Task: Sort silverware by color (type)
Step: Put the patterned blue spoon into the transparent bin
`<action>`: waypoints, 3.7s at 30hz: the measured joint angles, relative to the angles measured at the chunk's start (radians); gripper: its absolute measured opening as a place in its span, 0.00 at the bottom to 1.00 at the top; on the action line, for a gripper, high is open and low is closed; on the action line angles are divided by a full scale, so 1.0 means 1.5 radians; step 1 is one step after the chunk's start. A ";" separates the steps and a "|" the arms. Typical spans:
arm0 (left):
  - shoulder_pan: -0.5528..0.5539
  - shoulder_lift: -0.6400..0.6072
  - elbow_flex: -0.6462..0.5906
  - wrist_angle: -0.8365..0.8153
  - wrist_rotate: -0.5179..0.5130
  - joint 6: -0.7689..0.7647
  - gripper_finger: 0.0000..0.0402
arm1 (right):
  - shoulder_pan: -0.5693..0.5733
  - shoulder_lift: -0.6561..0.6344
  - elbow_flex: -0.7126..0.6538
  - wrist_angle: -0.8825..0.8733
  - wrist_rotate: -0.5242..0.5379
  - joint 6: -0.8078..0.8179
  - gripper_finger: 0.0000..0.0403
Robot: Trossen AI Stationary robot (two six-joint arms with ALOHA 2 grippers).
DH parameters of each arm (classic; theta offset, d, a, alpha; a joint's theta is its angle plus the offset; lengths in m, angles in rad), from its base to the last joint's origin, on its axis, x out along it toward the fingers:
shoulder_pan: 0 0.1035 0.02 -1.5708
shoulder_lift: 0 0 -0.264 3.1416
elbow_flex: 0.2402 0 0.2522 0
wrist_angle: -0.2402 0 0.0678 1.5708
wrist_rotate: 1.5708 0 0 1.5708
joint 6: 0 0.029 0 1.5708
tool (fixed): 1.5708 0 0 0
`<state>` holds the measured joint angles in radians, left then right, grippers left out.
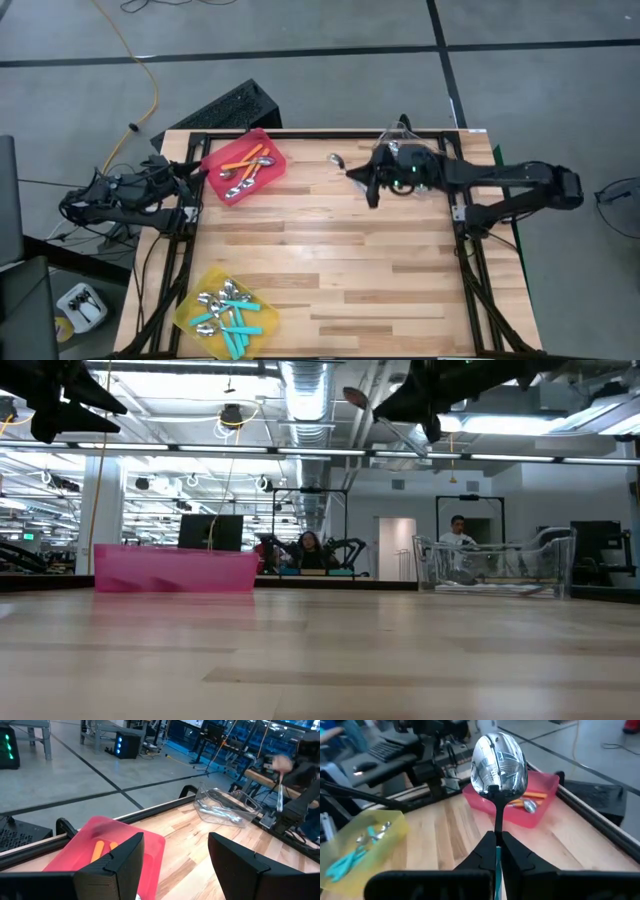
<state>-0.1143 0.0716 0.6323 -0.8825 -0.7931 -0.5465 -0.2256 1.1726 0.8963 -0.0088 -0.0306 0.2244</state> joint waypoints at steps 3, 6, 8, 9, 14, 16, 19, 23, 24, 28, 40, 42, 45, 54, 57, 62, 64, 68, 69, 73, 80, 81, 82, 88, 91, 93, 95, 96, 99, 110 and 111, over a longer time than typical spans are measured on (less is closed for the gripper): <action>0.000 0.000 0.000 0.000 0.000 0.000 0.51 | -0.056 -0.016 0.000 0.027 -0.050 -0.010 0.08; 0.000 0.000 0.000 0.000 0.000 0.000 0.51 | -0.100 -0.036 -0.010 0.044 -0.054 -0.022 0.08; 0.000 0.000 0.000 -0.001 0.000 0.000 0.51 | -0.134 -0.056 -0.033 0.041 -0.054 -0.025 0.08; 0.000 0.000 0.000 0.000 0.000 0.000 0.51 | -0.151 -0.067 -0.047 0.038 -0.054 -0.020 0.08; 0.000 0.000 0.000 -0.001 0.000 0.000 0.51 | -0.234 -0.131 -0.135 0.042 -0.059 0.025 0.08; 0.000 0.000 0.000 -0.001 0.000 0.000 0.51 | -0.263 -0.150 -0.165 0.079 -0.093 0.046 0.08; 0.000 0.000 0.000 -0.001 0.000 0.000 0.51 | -0.307 -0.173 -0.196 0.142 -0.158 0.077 0.08; 0.000 0.000 0.000 -0.001 0.000 0.000 0.51 | -0.358 -0.182 -0.212 0.168 -0.160 0.091 0.08; 0.000 0.000 0.000 -0.001 0.000 0.000 0.51 | -0.370 -0.179 -0.216 0.168 -0.151 0.095 0.08; 0.000 0.000 0.000 -0.001 0.000 0.000 0.51 | -0.412 -0.156 -0.230 0.158 -0.138 0.100 0.08; 0.000 0.000 0.000 -0.001 0.000 0.000 0.51 | -0.491 -0.072 -0.232 0.135 -0.135 0.093 0.07; 0.000 0.000 0.000 -0.001 0.000 0.000 0.51 | -0.496 -0.080 -0.232 0.135 -0.134 0.094 0.07; 0.000 0.000 0.000 -0.001 0.000 0.000 0.51 | -0.502 -0.095 -0.232 0.133 -0.136 0.094 0.07; 0.000 0.000 0.000 -0.001 0.000 0.000 0.51 | -0.502 -0.110 -0.203 0.002 -0.055 0.031 0.07; 0.000 0.000 0.000 -0.001 0.000 0.000 0.51 | -0.498 -0.110 -0.193 -0.031 -0.048 0.006 0.07; 0.000 0.000 0.000 -0.001 0.000 0.000 0.51 | -0.495 -0.110 -0.187 -0.029 -0.046 0.001 0.07; 0.000 0.000 0.000 -0.001 0.000 0.000 0.51 | -0.496 -0.110 -0.187 -0.032 -0.044 -0.001 0.07; 0.000 0.000 0.000 -0.001 0.000 0.000 0.51 | -0.495 -0.108 -0.187 -0.057 -0.043 -0.009 0.07; 0.000 0.000 0.000 -0.001 0.000 0.000 0.51 | -0.495 -0.106 -0.187 -0.063 -0.043 -0.010 0.07; 0.000 0.000 0.000 -0.001 0.000 0.000 0.51 | -0.495 -0.092 -0.187 -0.088 -0.032 -0.011 0.07; 0.000 0.000 0.000 -0.001 0.000 0.000 0.51 | -0.471 -0.058 -0.187 -0.069 -0.012 -0.011 0.08; 0.000 0.000 0.000 -0.001 0.000 0.000 0.51 | -0.468 -0.054 -0.187 -0.066 -0.012 -0.011 0.08; 0.000 0.000 0.000 -0.001 0.000 0.000 0.51 | -0.466 -0.050 -0.187 -0.066 -0.010 -0.011 0.08; 0.000 0.000 0.000 -0.001 0.000 0.000 0.51 | -0.460 -0.031 -0.187 -0.057 0.001 -0.011 0.08; 0.000 0.000 0.000 -0.001 0.000 0.000 0.51 | -0.460 -0.031 -0.187 -0.054 0.005 -0.011 0.07; 0.000 0.000 0.000 -0.001 0.000 0.000 0.51 | -0.460 -0.031 -0.187 -0.053 0.005 -0.007 0.07; 0.000 0.000 0.000 -0.001 0.000 0.000 0.51 | -0.460 -0.031 -0.187 -0.054 0.005 -0.004 0.08; 0.000 0.000 0.000 0.000 0.000 0.000 0.51 | -0.460 -0.031 -0.187 -0.054 0.005 -0.004 0.08; 0.000 0.000 0.000 -0.001 0.000 0.000 0.51 | -0.460 -0.031 -0.187 -0.055 0.017 -0.003 0.08; 0.000 0.000 0.000 0.000 0.000 0.000 0.51 | -0.460 -0.031 -0.187 -0.107 0.069 -0.016 0.08; 0.000 0.000 0.000 -0.001 0.000 0.000 0.51 | -0.460 -0.031 -0.187 -0.119 0.076 -0.016 0.08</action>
<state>-0.1143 0.0717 0.6323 -0.8833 -0.7933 -0.5468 -0.9152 1.1263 0.6159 -0.1870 0.0833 0.2005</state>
